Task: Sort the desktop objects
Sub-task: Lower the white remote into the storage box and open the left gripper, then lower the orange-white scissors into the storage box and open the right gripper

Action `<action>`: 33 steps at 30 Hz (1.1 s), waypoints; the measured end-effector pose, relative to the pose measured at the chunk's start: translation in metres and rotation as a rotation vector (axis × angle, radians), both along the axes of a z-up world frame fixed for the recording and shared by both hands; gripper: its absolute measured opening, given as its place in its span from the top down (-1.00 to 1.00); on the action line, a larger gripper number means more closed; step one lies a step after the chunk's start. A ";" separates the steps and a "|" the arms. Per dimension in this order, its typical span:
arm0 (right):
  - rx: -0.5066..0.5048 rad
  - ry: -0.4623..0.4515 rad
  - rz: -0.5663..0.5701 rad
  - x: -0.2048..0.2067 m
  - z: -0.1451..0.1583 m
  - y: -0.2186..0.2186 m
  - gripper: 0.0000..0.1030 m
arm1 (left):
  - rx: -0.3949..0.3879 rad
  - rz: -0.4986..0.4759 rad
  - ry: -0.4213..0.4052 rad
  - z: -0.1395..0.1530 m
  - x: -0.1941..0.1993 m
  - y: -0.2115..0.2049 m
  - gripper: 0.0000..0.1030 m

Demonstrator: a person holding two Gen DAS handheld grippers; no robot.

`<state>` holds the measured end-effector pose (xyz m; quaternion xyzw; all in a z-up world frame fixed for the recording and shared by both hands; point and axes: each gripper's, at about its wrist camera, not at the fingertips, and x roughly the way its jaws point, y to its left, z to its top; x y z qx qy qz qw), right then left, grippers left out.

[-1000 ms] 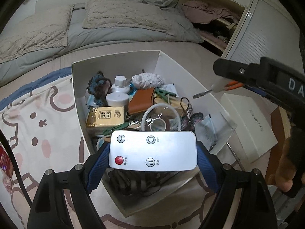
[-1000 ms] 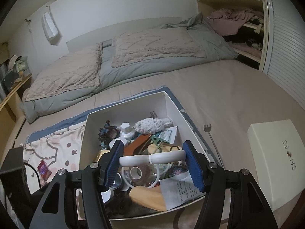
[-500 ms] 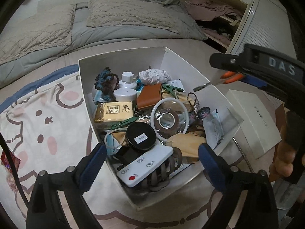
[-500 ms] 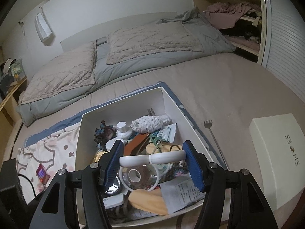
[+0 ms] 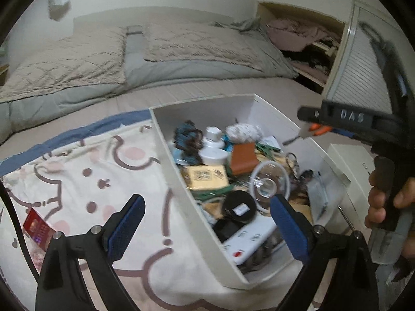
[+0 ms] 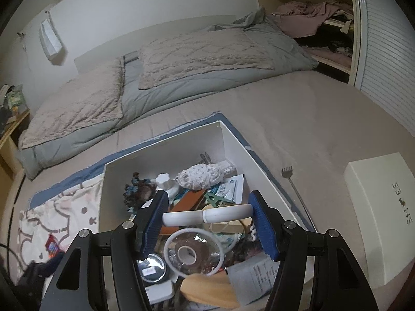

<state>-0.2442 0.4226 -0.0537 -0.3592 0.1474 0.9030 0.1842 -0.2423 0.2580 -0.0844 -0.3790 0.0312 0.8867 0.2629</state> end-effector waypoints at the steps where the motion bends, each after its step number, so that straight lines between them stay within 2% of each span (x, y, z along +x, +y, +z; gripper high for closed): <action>1: 0.001 -0.004 -0.003 -0.002 -0.001 0.001 -0.26 | 0.006 0.011 0.012 0.001 -0.002 -0.005 -0.90; 6: 0.031 -0.037 -0.007 -0.017 -0.010 0.000 -0.26 | 0.009 0.038 0.048 0.001 -0.009 -0.023 -0.90; 18: 0.027 -0.135 -0.030 -0.044 -0.041 -0.001 -0.26 | 0.024 0.061 0.035 -0.002 -0.028 -0.042 -0.90; 25: 0.053 -0.205 0.033 -0.050 -0.053 -0.008 -0.26 | 0.031 0.061 0.028 -0.002 -0.033 -0.046 -0.90; 29: 0.057 -0.298 0.084 -0.045 -0.065 -0.011 -0.25 | 0.036 0.067 0.031 0.000 -0.033 -0.048 -0.90; 30: 0.048 -0.292 0.088 -0.043 -0.065 -0.010 -0.25 | 0.043 0.069 0.028 0.001 -0.033 -0.049 -0.90; 32: 0.023 -0.291 0.066 -0.037 -0.063 -0.007 -0.29 | 0.052 0.071 0.029 0.003 -0.032 -0.051 -0.90; 33: 0.011 -0.301 0.044 -0.033 -0.063 -0.004 -0.43 | 0.056 0.071 0.030 0.004 -0.031 -0.051 -0.90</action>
